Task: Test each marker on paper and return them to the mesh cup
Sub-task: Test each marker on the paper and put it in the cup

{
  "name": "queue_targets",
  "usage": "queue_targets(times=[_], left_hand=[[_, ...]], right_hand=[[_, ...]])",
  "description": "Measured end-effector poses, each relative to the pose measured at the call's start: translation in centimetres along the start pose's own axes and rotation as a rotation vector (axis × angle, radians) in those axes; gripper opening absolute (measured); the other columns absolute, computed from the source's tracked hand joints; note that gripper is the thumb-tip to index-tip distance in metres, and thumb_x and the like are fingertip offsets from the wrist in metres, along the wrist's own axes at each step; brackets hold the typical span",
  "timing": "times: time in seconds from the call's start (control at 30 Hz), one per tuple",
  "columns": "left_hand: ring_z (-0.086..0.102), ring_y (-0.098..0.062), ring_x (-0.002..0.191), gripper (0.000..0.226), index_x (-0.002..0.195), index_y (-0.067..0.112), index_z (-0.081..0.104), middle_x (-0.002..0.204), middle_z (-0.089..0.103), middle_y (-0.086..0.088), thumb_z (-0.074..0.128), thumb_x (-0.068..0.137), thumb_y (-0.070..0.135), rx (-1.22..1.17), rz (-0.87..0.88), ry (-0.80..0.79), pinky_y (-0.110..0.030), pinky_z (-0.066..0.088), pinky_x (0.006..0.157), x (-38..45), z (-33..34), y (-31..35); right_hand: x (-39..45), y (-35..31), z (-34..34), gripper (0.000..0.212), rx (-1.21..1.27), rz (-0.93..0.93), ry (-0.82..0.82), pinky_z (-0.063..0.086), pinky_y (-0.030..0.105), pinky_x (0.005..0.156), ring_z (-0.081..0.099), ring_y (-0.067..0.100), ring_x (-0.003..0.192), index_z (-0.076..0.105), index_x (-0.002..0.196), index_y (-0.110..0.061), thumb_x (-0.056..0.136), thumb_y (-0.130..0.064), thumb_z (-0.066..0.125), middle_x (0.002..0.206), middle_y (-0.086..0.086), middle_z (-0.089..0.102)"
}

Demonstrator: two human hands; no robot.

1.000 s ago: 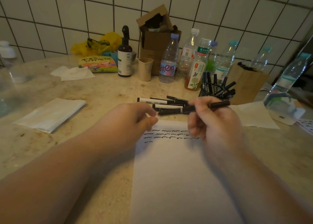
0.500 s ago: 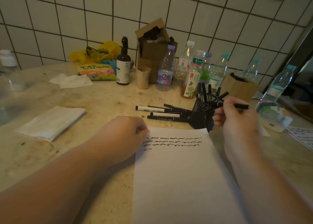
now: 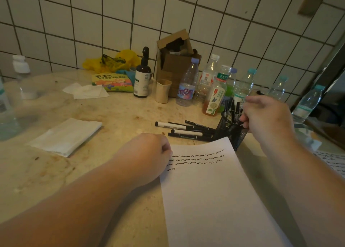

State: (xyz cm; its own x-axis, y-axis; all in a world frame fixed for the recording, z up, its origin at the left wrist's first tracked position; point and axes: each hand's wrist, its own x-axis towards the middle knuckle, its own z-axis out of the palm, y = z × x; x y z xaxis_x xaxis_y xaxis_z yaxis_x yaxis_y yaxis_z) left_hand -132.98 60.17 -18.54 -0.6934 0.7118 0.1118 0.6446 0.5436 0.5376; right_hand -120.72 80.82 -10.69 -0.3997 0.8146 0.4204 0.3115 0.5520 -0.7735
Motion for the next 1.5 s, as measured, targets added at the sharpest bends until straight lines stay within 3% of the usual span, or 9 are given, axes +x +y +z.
queue_targets(times=[0.1, 0.23, 0.37, 0.5, 0.63, 0.9, 1.2, 1.33, 1.5], left_hand=[[0.061, -0.005, 0.074, 0.018, 0.094, 0.035, 0.066, 0.087, 0.066, 0.014, 0.048, 0.094, 0.038, 0.001, -0.004, -0.009, -0.029, 0.056, 0.071, -0.1, 0.0, 0.1], [0.061, -0.006, 0.076, 0.018, 0.095, 0.035, 0.065, 0.087, 0.066, 0.013, 0.047, 0.094, 0.036, 0.015, -0.015, -0.018, -0.03, 0.057, 0.073, 0.0, -0.1, 0.4], [0.061, -0.007, 0.078, 0.018, 0.099, 0.034, 0.066, 0.091, 0.066, 0.012, 0.048, 0.094, 0.035, 0.017, -0.022, -0.033, -0.03, 0.057, 0.075, 0.0, -0.4, 0.6], [0.062, -0.009, 0.082, 0.019, 0.101, 0.035, 0.066, 0.094, 0.067, 0.012, 0.049, 0.093, 0.037, 0.048, -0.015, -0.035, -0.033, 0.058, 0.079, 0.2, -0.3, 0.5], [0.063, -0.01, 0.085, 0.021, 0.106, 0.034, 0.065, 0.097, 0.067, 0.011, 0.048, 0.095, 0.037, 0.061, -0.013, -0.053, -0.033, 0.057, 0.08, 0.2, -0.2, 0.6], [0.062, -0.01, 0.083, 0.02, 0.102, 0.033, 0.066, 0.095, 0.068, 0.011, 0.047, 0.094, 0.036, 0.049, -0.01, -0.063, -0.034, 0.057, 0.079, -0.1, -0.5, 0.8], [0.063, -0.012, 0.074, 0.021, 0.093, 0.03, 0.067, 0.086, 0.069, 0.007, 0.046, 0.092, 0.031, 0.052, -0.026, -0.051, -0.035, 0.058, 0.072, -0.4, -0.7, 1.1], [0.063, -0.012, 0.076, 0.021, 0.094, 0.031, 0.068, 0.087, 0.068, 0.008, 0.047, 0.092, 0.033, 0.056, -0.024, -0.044, -0.035, 0.058, 0.074, -0.4, -0.8, 1.2], [0.063, -0.011, 0.079, 0.02, 0.097, 0.032, 0.067, 0.088, 0.068, 0.009, 0.047, 0.093, 0.033, 0.063, -0.017, -0.041, -0.034, 0.058, 0.076, -0.2, -0.7, 1.1]], right_hand=[[-1.2, -1.8, 1.2, 0.017, -0.187, -0.233, -0.124, 0.045, 0.022, 0.057, 0.063, 0.007, 0.071, 0.067, 0.113, -0.031, 0.099, -0.028, 0.057, 0.085, -0.005, 0.071], [-1.4, -2.1, 5.6, 0.032, -0.655, -0.351, -0.477, 0.05, 0.032, 0.089, 0.059, 0.021, 0.108, 0.063, 0.128, -0.022, 0.097, -0.017, 0.056, 0.122, 0.002, 0.064], [-0.7, 0.0, 10.6, 0.042, -0.973, -0.347, -0.65, 0.049, 0.036, 0.093, 0.053, 0.023, 0.109, 0.055, 0.129, -0.016, 0.087, -0.019, 0.062, 0.12, 0.005, 0.054], [0.3, 1.3, 12.7, 0.046, -0.975, -0.259, -0.657, 0.046, 0.038, 0.095, 0.053, 0.028, 0.116, 0.046, 0.137, -0.012, 0.093, -0.02, 0.054, 0.129, 0.01, 0.054], [1.2, 1.2, 13.1, 0.039, -0.974, -0.244, -0.641, 0.047, 0.037, 0.085, 0.051, 0.026, 0.101, 0.053, 0.132, -0.014, 0.094, -0.023, 0.053, 0.122, 0.01, 0.054], [1.6, 0.9, 12.1, 0.048, -0.83, -0.203, -0.645, 0.045, 0.042, 0.101, 0.044, 0.027, 0.119, 0.053, 0.127, -0.018, 0.081, -0.02, 0.063, 0.123, 0.006, 0.047], [1.4, -0.1, 12.6, 0.025, -0.777, -0.219, -0.733, 0.056, 0.033, 0.079, 0.062, 0.021, 0.092, 0.073, 0.106, -0.018, 0.088, -0.019, 0.056, 0.101, 0.004, 0.069], [1.6, 0.1, 12.6, 0.026, -0.803, -0.262, -0.747, 0.056, 0.033, 0.078, 0.063, 0.022, 0.092, 0.075, 0.107, -0.017, 0.089, -0.013, 0.057, 0.101, 0.004, 0.069], [2.1, 1.0, 12.5, 0.037, -0.767, -0.322, -0.791, 0.05, 0.037, 0.096, 0.058, 0.021, 0.107, 0.072, 0.116, -0.021, 0.089, -0.003, 0.056, 0.122, -0.002, 0.06]])
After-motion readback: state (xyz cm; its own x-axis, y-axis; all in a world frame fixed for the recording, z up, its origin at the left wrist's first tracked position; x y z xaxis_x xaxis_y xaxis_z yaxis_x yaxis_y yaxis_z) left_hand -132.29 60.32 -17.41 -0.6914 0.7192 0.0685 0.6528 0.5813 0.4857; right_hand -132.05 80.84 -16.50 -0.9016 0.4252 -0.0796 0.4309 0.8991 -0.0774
